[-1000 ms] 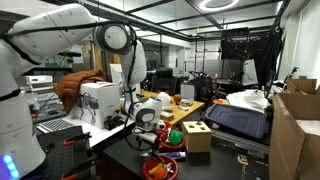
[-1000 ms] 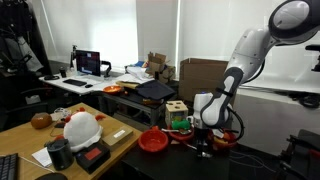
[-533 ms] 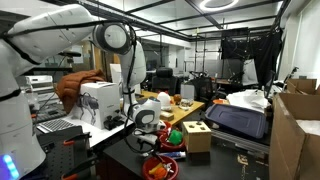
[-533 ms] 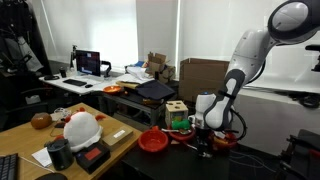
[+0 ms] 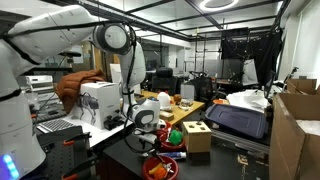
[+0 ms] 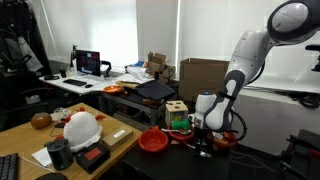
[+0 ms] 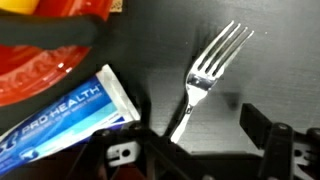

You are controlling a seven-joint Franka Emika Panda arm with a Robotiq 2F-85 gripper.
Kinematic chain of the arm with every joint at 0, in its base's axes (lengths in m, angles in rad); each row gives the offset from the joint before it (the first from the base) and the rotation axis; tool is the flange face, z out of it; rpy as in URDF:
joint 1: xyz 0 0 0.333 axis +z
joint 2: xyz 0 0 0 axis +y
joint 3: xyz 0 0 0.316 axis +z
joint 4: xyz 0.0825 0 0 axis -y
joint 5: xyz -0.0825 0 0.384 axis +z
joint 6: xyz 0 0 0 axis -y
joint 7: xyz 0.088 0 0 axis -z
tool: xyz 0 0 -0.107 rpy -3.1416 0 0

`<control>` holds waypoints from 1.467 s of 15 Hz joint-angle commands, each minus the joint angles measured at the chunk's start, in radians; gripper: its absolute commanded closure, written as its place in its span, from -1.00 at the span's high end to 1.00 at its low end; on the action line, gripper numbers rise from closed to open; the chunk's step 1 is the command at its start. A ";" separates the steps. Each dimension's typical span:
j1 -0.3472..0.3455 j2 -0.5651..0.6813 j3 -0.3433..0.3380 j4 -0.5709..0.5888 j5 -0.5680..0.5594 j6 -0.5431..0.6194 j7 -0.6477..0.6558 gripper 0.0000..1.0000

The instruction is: Pick the fork and put it in the bowl

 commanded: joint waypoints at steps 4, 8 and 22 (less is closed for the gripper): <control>0.061 0.006 -0.069 -0.022 -0.019 0.099 0.075 -0.28; 0.080 -0.010 -0.068 -0.037 -0.019 0.089 0.090 -0.86; -0.114 -0.266 0.206 -0.233 0.032 -0.348 -0.071 -0.93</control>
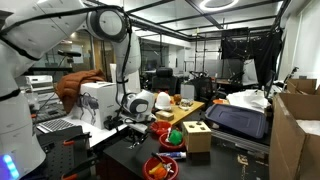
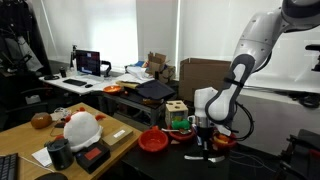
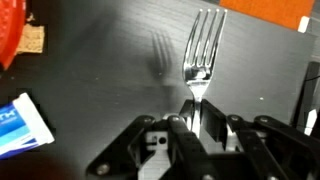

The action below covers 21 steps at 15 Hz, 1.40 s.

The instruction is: Pick the fork and put it in the bowl

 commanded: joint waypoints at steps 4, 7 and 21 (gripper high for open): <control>-0.117 -0.211 0.159 -0.119 0.142 -0.293 -0.187 -0.93; -0.127 -0.288 0.168 -0.119 0.202 -0.436 -0.297 -0.93; -0.099 -0.545 -0.108 -0.148 0.378 -0.626 -0.737 -0.93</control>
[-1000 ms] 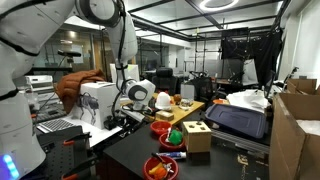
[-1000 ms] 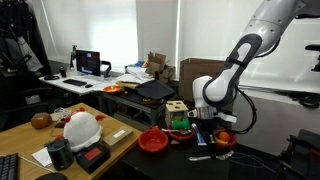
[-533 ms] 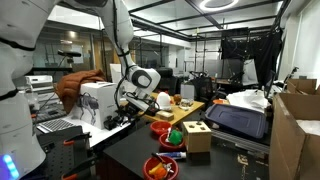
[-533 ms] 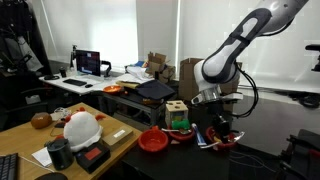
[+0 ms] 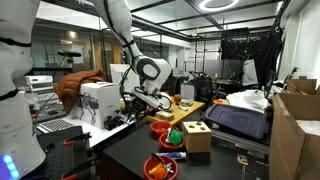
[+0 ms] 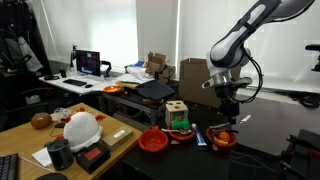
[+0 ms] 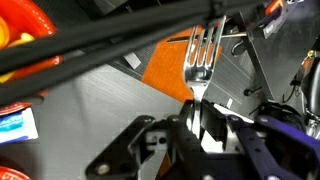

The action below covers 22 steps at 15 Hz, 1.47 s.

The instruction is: Pick the fork and put it in the bowl

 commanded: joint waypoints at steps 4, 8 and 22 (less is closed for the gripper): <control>0.001 -0.041 -0.114 -0.051 0.116 0.232 -0.089 -0.93; -0.012 -0.025 -0.144 -0.084 0.137 0.387 -0.091 -0.93; -0.103 0.126 -0.106 -0.189 0.181 0.774 -0.001 -0.93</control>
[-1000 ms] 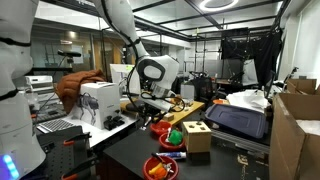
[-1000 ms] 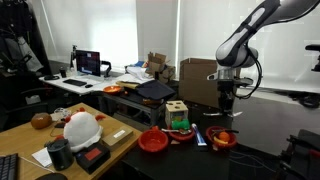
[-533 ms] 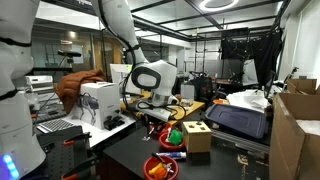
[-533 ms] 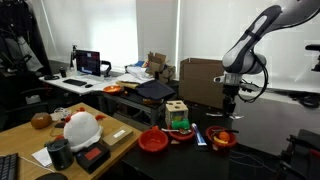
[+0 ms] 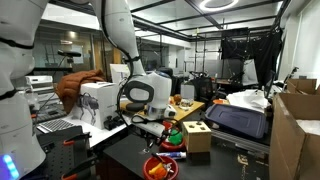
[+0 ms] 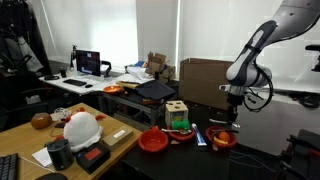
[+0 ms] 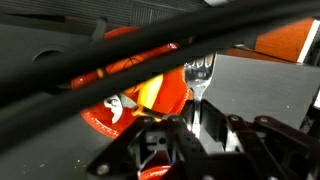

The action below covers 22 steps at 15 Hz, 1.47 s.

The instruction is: Pick the fork and put it in the bowl

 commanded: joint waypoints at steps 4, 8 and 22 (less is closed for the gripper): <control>-0.091 0.093 0.086 0.000 -0.001 0.149 0.078 -0.93; -0.153 0.170 0.148 0.024 -0.027 0.258 0.154 -0.93; -0.207 0.314 0.149 0.078 -0.396 0.409 0.503 -0.93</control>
